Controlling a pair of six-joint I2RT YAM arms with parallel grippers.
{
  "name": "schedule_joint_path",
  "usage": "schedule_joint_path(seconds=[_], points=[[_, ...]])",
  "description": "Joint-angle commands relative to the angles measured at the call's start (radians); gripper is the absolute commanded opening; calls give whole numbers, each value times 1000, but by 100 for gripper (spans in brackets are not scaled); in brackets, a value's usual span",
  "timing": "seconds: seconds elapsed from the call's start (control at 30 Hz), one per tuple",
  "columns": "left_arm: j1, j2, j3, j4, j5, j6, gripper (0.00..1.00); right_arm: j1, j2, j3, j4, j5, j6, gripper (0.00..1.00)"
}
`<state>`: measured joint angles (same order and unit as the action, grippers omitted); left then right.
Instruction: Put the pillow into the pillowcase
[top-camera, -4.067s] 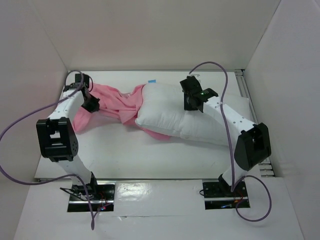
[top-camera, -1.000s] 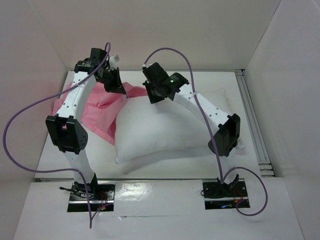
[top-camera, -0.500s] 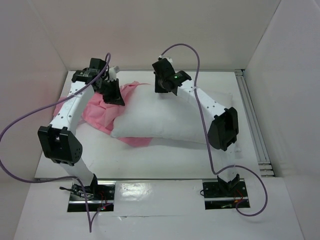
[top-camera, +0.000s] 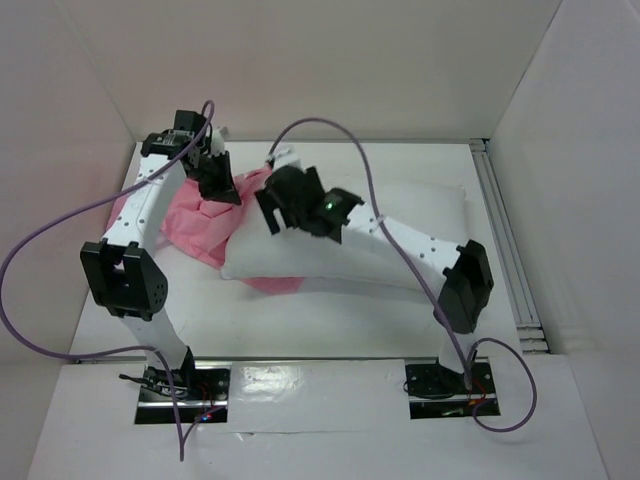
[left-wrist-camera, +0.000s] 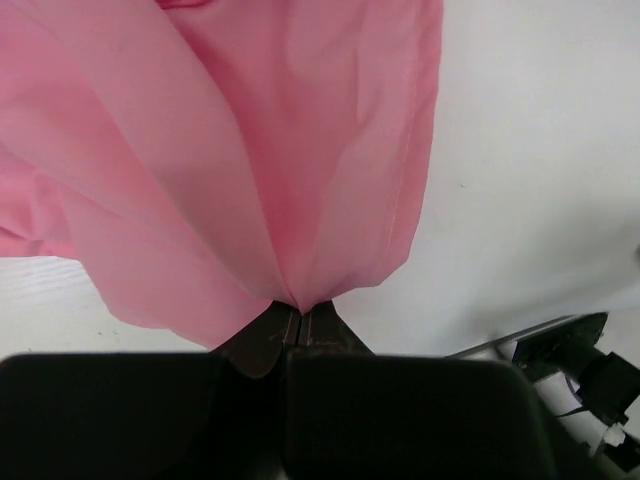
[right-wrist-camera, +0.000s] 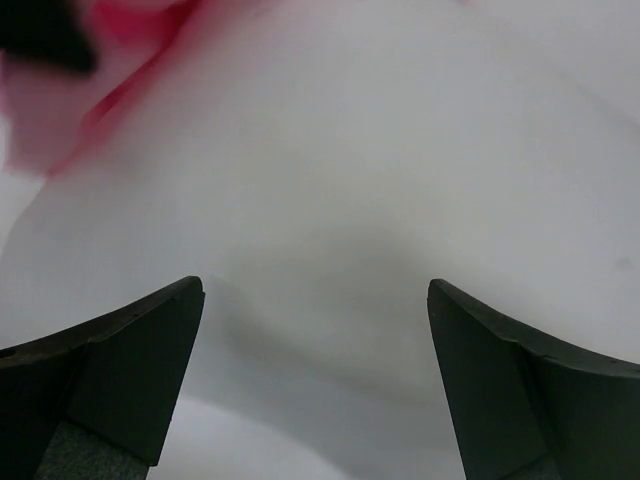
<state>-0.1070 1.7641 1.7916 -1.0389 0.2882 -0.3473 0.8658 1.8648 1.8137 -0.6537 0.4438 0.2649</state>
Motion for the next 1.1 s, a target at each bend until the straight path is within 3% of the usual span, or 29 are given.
schedule_joint_path(seconds=[0.0,0.13,0.23,0.3,0.33,0.37,0.4,0.53,0.63,0.67,0.7,0.8,0.9,1.0,1.07], points=[[38,-8,29,-4,-11,-19,0,163,-98,-147,161,84,-150,100],[75,-29,17,-4,8,-28,0,210,-55,-217,249,47,-159,100],[93,-49,-3,-4,26,-38,0,219,20,-231,331,22,-159,92],[102,-60,-14,-4,40,-38,0,191,81,-150,298,39,-121,46],[102,-75,-23,-4,51,-38,0,181,143,-101,260,58,-99,16],[102,-84,-38,-4,60,-38,0,171,164,-49,179,102,-73,0],[102,-94,-47,-4,60,-38,0,158,177,20,157,111,-46,0],[93,-124,-116,39,97,-28,0,116,131,6,197,35,-36,0],[93,-124,-190,124,10,-69,39,102,131,-5,197,-31,-36,0],[93,-133,-208,140,-35,-85,65,93,131,-20,209,-45,-36,0],[93,-168,-251,178,-93,-97,76,93,131,-36,209,-54,-36,0],[119,-283,-377,285,-218,-166,93,93,109,-50,223,-88,-36,0],[130,-363,-487,338,-326,-222,99,70,109,-50,223,-119,-36,0],[130,-446,-625,440,-391,-257,88,70,100,-40,223,-140,-36,0],[156,-465,-684,505,-391,-285,86,61,100,-40,223,-140,-36,0]])
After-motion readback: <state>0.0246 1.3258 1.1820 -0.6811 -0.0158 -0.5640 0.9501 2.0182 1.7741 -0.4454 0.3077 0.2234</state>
